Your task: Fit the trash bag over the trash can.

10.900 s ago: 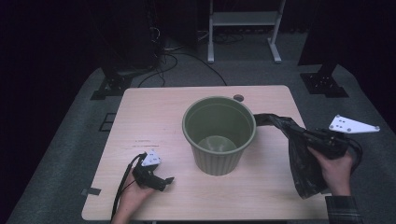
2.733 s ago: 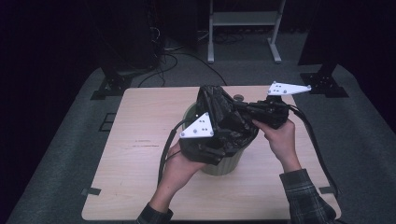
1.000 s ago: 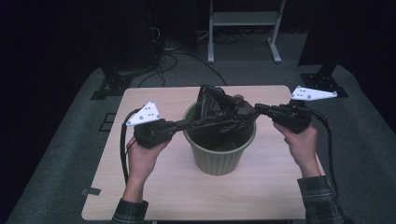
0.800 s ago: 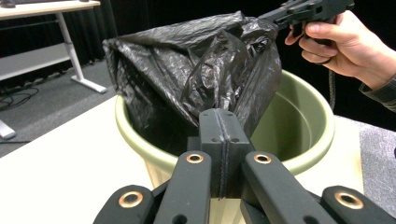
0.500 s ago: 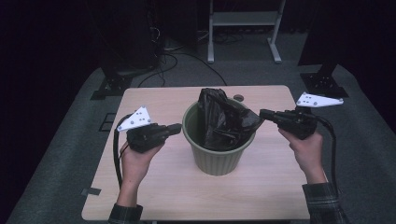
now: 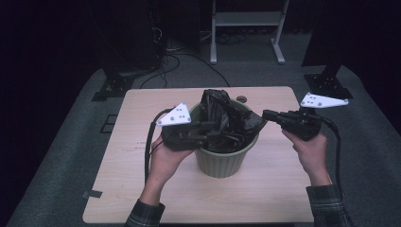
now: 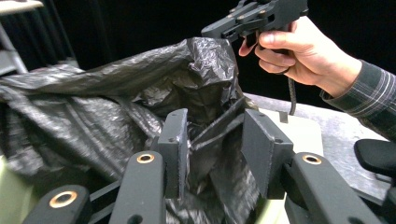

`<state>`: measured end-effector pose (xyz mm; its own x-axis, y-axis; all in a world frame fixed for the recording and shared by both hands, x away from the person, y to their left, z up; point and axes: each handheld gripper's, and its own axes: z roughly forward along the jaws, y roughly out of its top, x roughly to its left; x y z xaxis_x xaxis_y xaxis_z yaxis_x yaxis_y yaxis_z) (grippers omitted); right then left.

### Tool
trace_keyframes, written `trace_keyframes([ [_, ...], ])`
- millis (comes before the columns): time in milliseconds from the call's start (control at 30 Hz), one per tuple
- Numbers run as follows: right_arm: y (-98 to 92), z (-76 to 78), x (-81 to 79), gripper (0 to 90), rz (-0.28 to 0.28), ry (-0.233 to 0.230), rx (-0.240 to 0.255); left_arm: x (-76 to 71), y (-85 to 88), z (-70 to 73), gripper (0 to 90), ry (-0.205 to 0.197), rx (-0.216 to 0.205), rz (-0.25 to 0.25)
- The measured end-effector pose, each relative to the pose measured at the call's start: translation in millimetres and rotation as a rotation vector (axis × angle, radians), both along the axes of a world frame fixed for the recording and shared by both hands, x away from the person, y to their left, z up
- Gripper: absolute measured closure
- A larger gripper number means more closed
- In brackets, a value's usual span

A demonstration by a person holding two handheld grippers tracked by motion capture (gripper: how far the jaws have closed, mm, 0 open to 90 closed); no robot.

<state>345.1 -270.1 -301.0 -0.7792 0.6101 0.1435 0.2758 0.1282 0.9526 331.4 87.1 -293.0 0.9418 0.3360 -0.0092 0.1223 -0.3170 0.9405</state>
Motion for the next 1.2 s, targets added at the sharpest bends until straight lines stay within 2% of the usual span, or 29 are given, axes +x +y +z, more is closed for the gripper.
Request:
trace_keyframes([
  [133, -0.7, 0.2, -0.2, 90.0, 0.001, 0.004, 0.0, 13.1, -13.4, -6.2, 59.3, 0.029, 0.034, -0.022],
  [200, -1.5, 0.6, -0.5, 90.0, 0.0, 0.001, 0.002, 16.2, -20.7, -9.0, 74.6, 0.016, 0.088, -0.05],
  [233, -2.2, 1.0, -0.7, 90.0, -0.001, 0.001, 0.003, 16.4, -22.2, -9.7, 83.7, 0.015, 0.101, -0.058],
  [267, -3.2, 1.5, -0.9, 90.0, -0.003, -0.002, 0.002, 15.8, -22.0, -9.6, 89.6, 0.011, 0.108, -0.055],
  [300, -4.5, 2.0, -1.2, 90.0, -0.007, -0.004, 0.003, 15.0, -20.6, -9.1, 89.7, 0.006, 0.11, -0.048],
  [367, -8.6, 3.4, -2.3, 90.0, -0.016, -0.009, 0.002, 12.6, -11.6, -6.1, 89.8, -0.014, 0.101, -0.028],
  [467, -17.4, 5.2, -3.9, 90.0, -0.034, -0.011, 0.012, 10.5, 10.5, 1.3, 89.8, -0.031, 0.062, 0.021],
  [600, -26.2, 5.5, -6.9, 90.0, -0.055, -0.014, 0.013, 5.4, 41.2, 9.5, 89.8, -0.052, 0.041, 0.068],
  [767, -35.2, -8.5, -9.3, 90.0, -0.076, 0.014, -0.006, -2.8, 71.7, 9.6, 89.8, -0.078, 0.034, 0.139],
  [900, -42.9, -25.7, -10.4, 90.0, -0.097, 0.052, -0.006, -4.4, 96.1, 3.6, 89.8, -0.063, 0.013, 0.194],
  [967, -46.7, -32.0, -10.1, 90.0, -0.109, 0.065, -0.017, -3.3, 105.1, -0.2, 89.8, -0.056, 0.018, 0.226],
  [1100, -50.9, -40.6, -7.2, 90.0, -0.122, 0.099, -0.028, 3.6, 113.0, -12.4, 89.8, -0.012, 0.02, 0.253],
  [1133, -50.3, -41.6, -7.1, 87.1, -0.116, 0.103, -0.03, 5.1, 112.5, -16.0, 89.7, -0.004, 0.027, 0.252],
  [1167, -49.9, -41.7, -7.3, 74.6, -0.106, 0.104, -0.024, 5.7, 111.5, -18.5, 89.7, -0.002, 0.033, 0.254],
  [1200, -50.9, -40.4, -8.0, 73.3, -0.105, 0.103, -0.022, 6.2, 110.7, -20.6, 89.8, 0.002, 0.035, 0.251],
])
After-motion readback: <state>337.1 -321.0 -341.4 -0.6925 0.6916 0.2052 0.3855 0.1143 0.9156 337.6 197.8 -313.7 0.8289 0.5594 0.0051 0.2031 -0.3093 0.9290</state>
